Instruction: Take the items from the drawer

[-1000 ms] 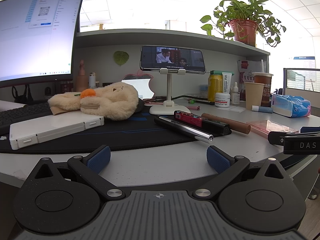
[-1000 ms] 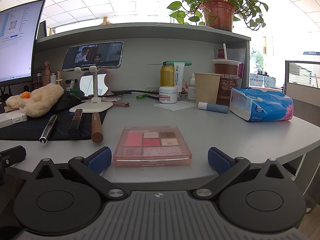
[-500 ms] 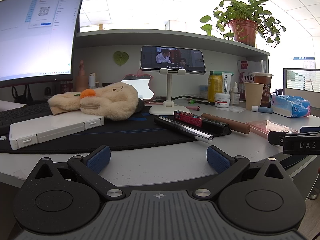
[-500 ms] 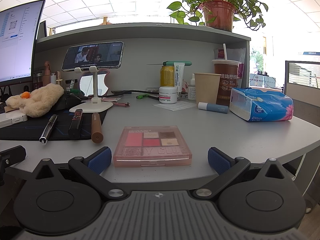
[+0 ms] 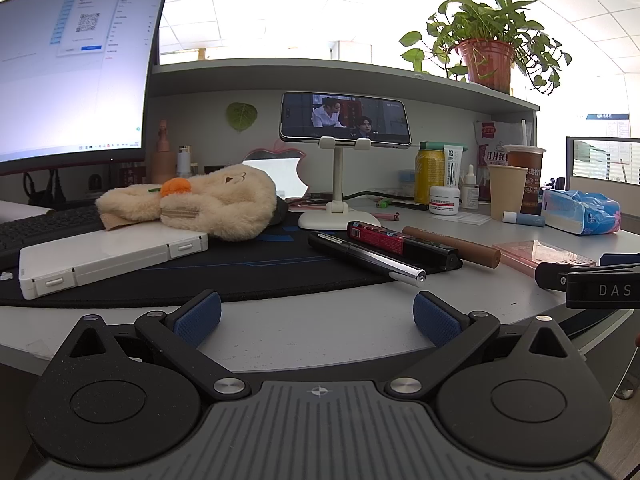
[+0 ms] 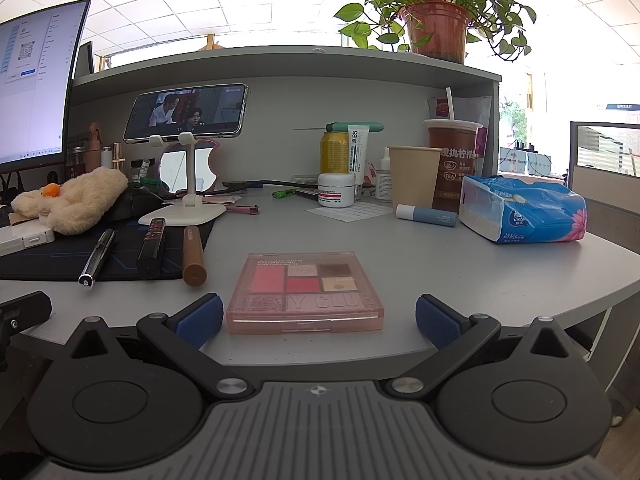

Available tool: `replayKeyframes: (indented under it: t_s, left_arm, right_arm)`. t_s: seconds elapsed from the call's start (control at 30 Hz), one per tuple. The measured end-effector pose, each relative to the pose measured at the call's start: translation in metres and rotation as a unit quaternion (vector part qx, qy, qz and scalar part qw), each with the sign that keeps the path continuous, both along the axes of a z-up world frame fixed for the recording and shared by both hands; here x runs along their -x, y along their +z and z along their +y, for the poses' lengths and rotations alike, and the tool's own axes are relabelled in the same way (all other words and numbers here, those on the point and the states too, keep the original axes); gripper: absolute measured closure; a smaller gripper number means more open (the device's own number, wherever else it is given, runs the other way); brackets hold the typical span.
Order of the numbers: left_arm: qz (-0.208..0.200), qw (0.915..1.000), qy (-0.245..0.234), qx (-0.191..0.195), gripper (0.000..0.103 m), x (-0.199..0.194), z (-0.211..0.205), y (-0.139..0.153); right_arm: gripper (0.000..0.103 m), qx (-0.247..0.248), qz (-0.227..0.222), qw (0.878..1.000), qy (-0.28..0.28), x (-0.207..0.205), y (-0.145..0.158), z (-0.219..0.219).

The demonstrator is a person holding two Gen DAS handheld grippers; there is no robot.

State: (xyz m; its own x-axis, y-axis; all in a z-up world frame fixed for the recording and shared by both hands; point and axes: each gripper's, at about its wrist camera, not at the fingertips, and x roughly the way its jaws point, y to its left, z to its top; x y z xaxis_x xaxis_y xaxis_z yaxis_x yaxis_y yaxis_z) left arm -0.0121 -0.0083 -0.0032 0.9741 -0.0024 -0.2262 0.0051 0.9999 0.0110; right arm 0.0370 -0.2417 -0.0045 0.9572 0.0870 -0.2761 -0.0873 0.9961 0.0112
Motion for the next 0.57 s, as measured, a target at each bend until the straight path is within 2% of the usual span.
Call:
replayKeyframes:
  t_s: [0.57]
  left_arm:
    - [-0.002,1.0,-0.002,0.0,0.0,-0.0031,0.0039,-0.001]
  right_arm:
    - [0.0,0.0,0.0,1.0,0.0,0.0001,0.0001,0.0]
